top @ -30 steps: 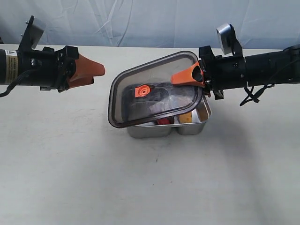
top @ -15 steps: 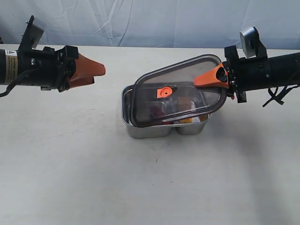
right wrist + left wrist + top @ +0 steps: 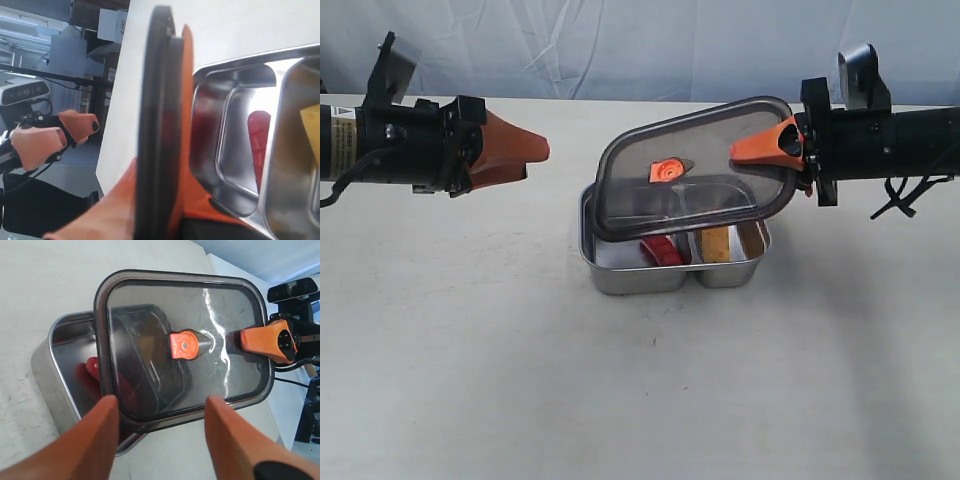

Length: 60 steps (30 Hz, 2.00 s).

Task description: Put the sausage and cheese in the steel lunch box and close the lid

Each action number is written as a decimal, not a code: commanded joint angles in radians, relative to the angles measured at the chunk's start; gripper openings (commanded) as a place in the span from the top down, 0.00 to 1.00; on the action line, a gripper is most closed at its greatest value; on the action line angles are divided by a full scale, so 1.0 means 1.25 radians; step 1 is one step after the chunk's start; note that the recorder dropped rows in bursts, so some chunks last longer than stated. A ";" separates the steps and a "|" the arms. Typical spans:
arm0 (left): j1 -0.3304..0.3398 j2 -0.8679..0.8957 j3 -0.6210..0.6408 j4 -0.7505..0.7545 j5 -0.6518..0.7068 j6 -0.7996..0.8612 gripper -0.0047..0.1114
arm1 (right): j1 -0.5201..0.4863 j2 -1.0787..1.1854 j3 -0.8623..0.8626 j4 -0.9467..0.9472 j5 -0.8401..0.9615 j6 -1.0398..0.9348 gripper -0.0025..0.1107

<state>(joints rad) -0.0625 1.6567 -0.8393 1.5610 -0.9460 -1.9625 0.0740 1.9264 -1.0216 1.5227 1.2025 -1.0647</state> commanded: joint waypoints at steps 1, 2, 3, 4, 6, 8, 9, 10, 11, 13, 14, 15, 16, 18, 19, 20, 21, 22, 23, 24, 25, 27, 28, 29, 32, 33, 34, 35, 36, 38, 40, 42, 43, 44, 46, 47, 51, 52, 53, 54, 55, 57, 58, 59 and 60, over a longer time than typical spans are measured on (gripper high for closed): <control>0.000 -0.002 0.001 -0.016 -0.006 0.004 0.53 | -0.003 0.027 -0.001 -0.015 0.015 -0.013 0.99; 0.000 -0.002 0.001 -0.016 -0.006 0.004 0.53 | -0.003 0.035 -0.001 -0.015 0.015 -0.013 0.99; 0.000 -0.002 0.001 -0.016 -0.005 0.005 0.53 | -0.003 0.046 -0.001 -0.013 0.015 -0.013 0.99; 0.000 -0.002 0.001 -0.016 -0.005 0.007 0.53 | -0.003 0.055 -0.001 -0.013 0.015 -0.013 0.99; 0.000 -0.002 0.001 -0.016 -0.005 0.007 0.53 | -0.003 0.067 -0.001 -0.011 0.015 -0.012 0.99; 0.000 -0.002 0.001 -0.016 -0.005 0.007 0.53 | -0.003 0.077 -0.001 -0.009 0.015 -0.013 0.99; 0.000 -0.002 0.001 -0.016 -0.005 0.008 0.53 | -0.003 0.079 -0.001 -0.009 0.015 -0.015 0.99; 0.000 -0.002 0.001 -0.016 -0.005 0.008 0.53 | -0.003 0.083 -0.003 -0.009 0.015 -0.015 0.99; 0.000 -0.002 0.001 -0.016 -0.005 0.008 0.53 | -0.003 0.087 -0.011 -0.016 0.015 -0.015 0.99; 0.000 -0.002 0.001 -0.014 -0.007 0.008 0.53 | -0.002 0.091 -0.025 -0.038 0.015 -0.013 0.99; 0.000 -0.002 0.001 -0.012 -0.010 0.008 0.53 | -0.002 0.091 -0.032 -0.046 0.015 -0.013 0.99; 0.000 -0.002 0.001 -0.011 -0.011 0.008 0.53 | -0.002 0.091 -0.036 -0.047 0.015 -0.013 0.99; 0.000 -0.002 0.001 -0.008 -0.011 0.008 0.53 | -0.002 0.091 -0.040 -0.048 0.015 -0.013 0.99; 0.000 -0.002 0.001 -0.005 -0.011 0.008 0.53 | -0.002 0.091 -0.045 -0.048 0.015 -0.013 0.99; 0.000 -0.002 0.001 0.000 -0.011 0.008 0.53 | -0.002 0.091 -0.048 -0.053 0.015 -0.013 0.99; 0.000 -0.002 0.001 0.004 -0.011 0.008 0.53 | -0.002 0.091 -0.049 -0.054 0.015 -0.013 0.99; 0.000 -0.002 0.001 0.009 -0.011 0.008 0.53 | -0.002 0.091 -0.049 -0.053 0.015 -0.006 0.99; 0.000 -0.002 0.001 0.010 -0.011 0.008 0.53 | -0.003 0.091 -0.049 -0.053 0.015 0.002 0.99; 0.000 -0.002 0.001 0.010 -0.011 0.008 0.53 | -0.003 0.091 -0.049 -0.057 0.015 0.001 0.99; 0.000 -0.002 0.001 0.010 -0.009 0.008 0.53 | -0.003 0.091 -0.049 -0.059 0.015 0.001 0.99; 0.000 -0.002 0.001 0.012 -0.009 0.010 0.53 | -0.003 0.091 -0.049 -0.059 0.015 0.006 0.99; 0.000 -0.002 0.001 0.012 -0.009 0.010 0.53 | -0.003 0.089 -0.049 -0.059 0.015 0.012 0.99; 0.000 -0.002 0.001 0.012 -0.006 0.009 0.53 | -0.003 0.086 -0.049 -0.059 0.015 0.015 0.99; 0.000 -0.002 0.001 0.012 0.000 0.009 0.53 | -0.003 0.082 -0.049 -0.059 0.015 0.015 0.99; 0.000 -0.002 0.001 0.014 0.031 0.006 0.53 | -0.003 0.060 -0.049 -0.059 0.015 0.015 0.99; 0.000 -0.002 0.001 0.019 0.044 -0.002 0.53 | -0.003 0.052 -0.049 -0.059 0.015 0.015 0.99; 0.000 -0.001 0.001 0.022 0.053 -0.013 0.53 | -0.003 0.045 -0.049 -0.059 0.015 0.015 0.99; 0.000 0.002 0.001 0.022 0.058 -0.018 0.53 | -0.003 0.037 -0.049 -0.059 0.015 0.015 0.99; 0.000 0.010 0.001 0.022 0.060 -0.018 0.52 | -0.003 0.030 -0.049 -0.059 0.015 0.015 0.99; 0.000 0.026 0.001 0.022 0.052 -0.026 0.52 | -0.003 0.018 -0.049 -0.059 0.015 0.019 0.99; 0.000 0.044 0.001 0.018 0.032 -0.030 0.52 | -0.003 0.012 -0.049 -0.060 0.015 0.025 0.99; 0.000 0.065 0.001 0.005 0.014 -0.030 0.52 | -0.003 0.010 -0.049 -0.064 0.015 0.025 0.99; 0.000 0.073 0.001 -0.001 0.011 -0.030 0.52 | -0.003 0.009 -0.049 -0.064 0.015 0.029 0.99; 0.000 0.081 0.001 -0.009 0.007 -0.030 0.52 | -0.003 0.009 -0.049 -0.069 0.015 0.035 0.99; 0.000 0.091 0.001 -0.026 0.003 -0.023 0.52 | -0.002 0.009 -0.049 -0.078 0.015 0.036 0.99; 0.000 0.095 0.001 -0.038 0.003 -0.014 0.52 | 0.001 0.009 -0.049 -0.082 0.015 0.037 0.99; 0.000 0.108 0.001 -0.061 0.006 -0.011 0.52 | 0.018 0.009 -0.049 -0.075 0.015 0.041 0.99; 0.000 0.114 0.001 -0.062 0.004 -0.009 0.52 | 0.025 0.009 -0.049 -0.073 0.015 0.041 0.99; 0.000 0.120 0.001 -0.064 0.000 -0.009 0.52 | 0.036 0.009 -0.049 -0.068 0.015 0.041 0.99; 0.000 0.126 0.001 -0.064 -0.002 -0.009 0.52 | 0.043 0.008 -0.050 -0.066 0.015 0.041 0.99; 0.000 0.129 0.001 -0.064 -0.006 -0.009 0.52 | 0.051 0.008 -0.054 -0.064 0.015 0.041 0.99; 0.000 0.136 0.001 -0.064 -0.022 -0.009 0.52 | 0.064 0.008 -0.066 -0.067 0.015 0.041 0.99; 0.000 0.136 0.001 -0.064 -0.022 -0.009 0.52 | 0.068 0.008 -0.070 -0.067 0.015 0.041 0.99; 0.000 0.136 0.001 -0.064 -0.024 -0.009 0.52 | 0.070 0.008 -0.074 -0.067 0.015 0.041 0.99; 0.000 0.136 0.001 -0.067 -0.029 -0.009 0.52 | 0.070 0.008 -0.074 -0.067 0.015 0.041 0.99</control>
<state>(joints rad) -0.0625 1.8238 -0.8393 1.4930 -0.9580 -1.9800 0.1540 1.9459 -1.1043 1.4264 1.2017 -1.0101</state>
